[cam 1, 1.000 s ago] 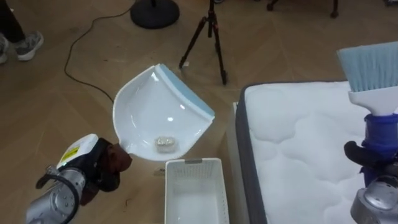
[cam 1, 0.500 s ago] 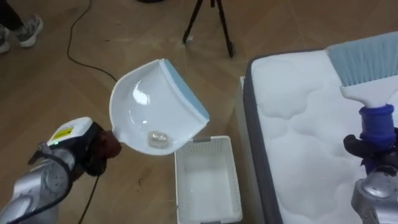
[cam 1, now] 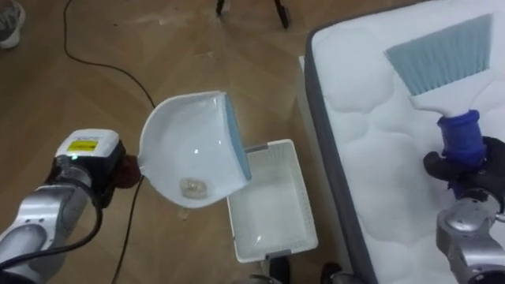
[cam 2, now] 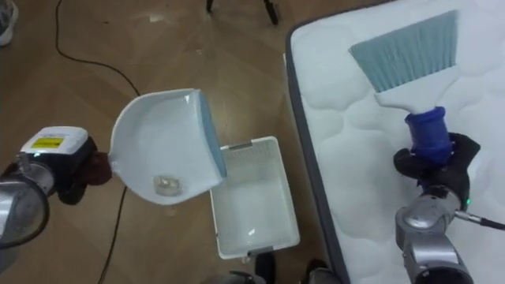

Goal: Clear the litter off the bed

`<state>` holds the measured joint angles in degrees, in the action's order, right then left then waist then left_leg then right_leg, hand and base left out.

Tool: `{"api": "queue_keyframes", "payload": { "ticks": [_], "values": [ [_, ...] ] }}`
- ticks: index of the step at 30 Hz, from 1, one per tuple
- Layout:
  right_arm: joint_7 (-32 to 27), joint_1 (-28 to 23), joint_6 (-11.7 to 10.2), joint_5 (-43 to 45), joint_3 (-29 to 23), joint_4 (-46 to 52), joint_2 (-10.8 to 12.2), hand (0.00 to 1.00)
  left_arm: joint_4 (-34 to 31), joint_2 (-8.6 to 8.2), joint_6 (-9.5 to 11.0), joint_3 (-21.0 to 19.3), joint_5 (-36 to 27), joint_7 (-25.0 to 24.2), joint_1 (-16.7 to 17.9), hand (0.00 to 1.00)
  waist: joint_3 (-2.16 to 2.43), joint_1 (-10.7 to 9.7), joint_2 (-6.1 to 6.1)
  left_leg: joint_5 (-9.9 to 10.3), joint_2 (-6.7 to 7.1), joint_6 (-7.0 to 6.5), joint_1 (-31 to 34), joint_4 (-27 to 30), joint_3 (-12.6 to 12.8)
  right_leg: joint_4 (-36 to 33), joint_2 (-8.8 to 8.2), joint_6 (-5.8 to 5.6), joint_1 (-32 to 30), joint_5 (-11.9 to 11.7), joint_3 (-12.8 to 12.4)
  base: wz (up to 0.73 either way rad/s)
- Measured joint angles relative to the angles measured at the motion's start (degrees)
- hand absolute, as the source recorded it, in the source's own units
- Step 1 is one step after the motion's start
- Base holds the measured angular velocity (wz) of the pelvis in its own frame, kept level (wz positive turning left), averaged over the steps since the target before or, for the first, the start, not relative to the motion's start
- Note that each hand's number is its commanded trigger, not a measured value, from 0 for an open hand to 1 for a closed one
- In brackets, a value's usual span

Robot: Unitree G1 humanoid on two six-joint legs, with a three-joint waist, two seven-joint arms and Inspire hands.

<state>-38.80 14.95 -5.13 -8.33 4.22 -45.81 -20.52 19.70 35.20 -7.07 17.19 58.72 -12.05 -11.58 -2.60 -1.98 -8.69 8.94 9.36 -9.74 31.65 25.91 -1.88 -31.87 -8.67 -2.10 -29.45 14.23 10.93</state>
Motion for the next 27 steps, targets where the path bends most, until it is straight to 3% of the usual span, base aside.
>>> {"api": "queue_keyframes", "payload": {
  "ticks": [11, 27],
  "values": [
    [0.4, -0.8, -0.7, 1.9, 2.5, -0.6, 0.7, 0.00, -0.9, 0.01, -0.3, 4.9, 4.4, -4.0, -1.3, 1.00, 0.05, -1.1, -0.06, -0.6, 0.36, -0.61, 1.7, -1.1, 3.1, -2.3, -1.31, -0.27, -3.5, 0.5, -1.0, -0.01],
    [-0.8, -0.9, -1.3, 2.0, 5.6, -0.2, 0.7, 0.00, -1.8, 0.02, -1.9, 5.4, 5.7, -9.0, -1.2, 1.00, 0.49, -1.1, -0.19, -1.0, 0.40, -0.85, 2.1, -0.6, 3.7, -5.1, -1.21, -0.38, -5.1, 0.6, -3.1, 0.01]
  ]
}}
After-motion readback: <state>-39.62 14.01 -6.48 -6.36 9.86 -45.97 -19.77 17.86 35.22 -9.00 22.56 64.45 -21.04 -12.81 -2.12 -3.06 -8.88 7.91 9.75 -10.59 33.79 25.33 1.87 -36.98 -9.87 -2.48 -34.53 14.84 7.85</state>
